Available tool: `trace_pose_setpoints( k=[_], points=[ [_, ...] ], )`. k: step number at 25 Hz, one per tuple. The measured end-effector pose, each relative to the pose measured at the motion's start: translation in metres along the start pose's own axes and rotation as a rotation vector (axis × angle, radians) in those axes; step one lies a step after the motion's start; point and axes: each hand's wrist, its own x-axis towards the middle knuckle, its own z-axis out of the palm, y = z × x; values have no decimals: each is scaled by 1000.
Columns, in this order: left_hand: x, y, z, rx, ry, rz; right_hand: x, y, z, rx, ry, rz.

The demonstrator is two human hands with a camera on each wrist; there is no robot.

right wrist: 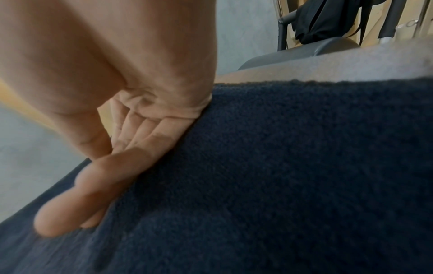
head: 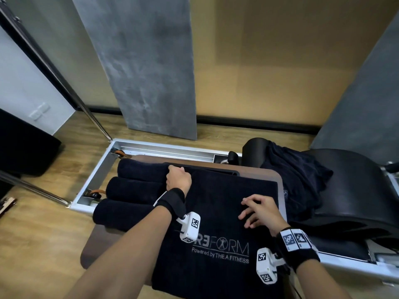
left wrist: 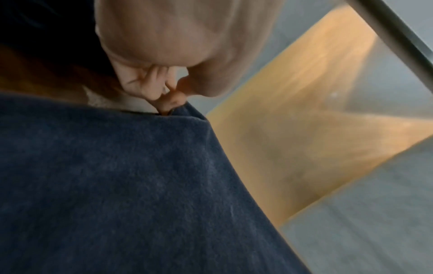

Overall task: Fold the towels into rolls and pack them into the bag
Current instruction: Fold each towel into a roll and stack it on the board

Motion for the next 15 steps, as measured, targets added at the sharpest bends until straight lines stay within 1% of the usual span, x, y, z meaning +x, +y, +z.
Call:
trace_pose_setpoints(
  k=[3,6,8,12,15],
  points=[
    [7,9,-4,49,22,65,1,-1,2,12,7,1],
    [10,14,-9,66,72,166,2,-2,3,11,19,5],
    [5,15,-9,97,80,243,2,-3,3,14,28,4],
    [-19,-3,-1,161,46,517,0,-7,9,36,74,8],
    [-46,-32,-2,204,-52,649,-9,-6,16,69,139,-25]
  ],
)
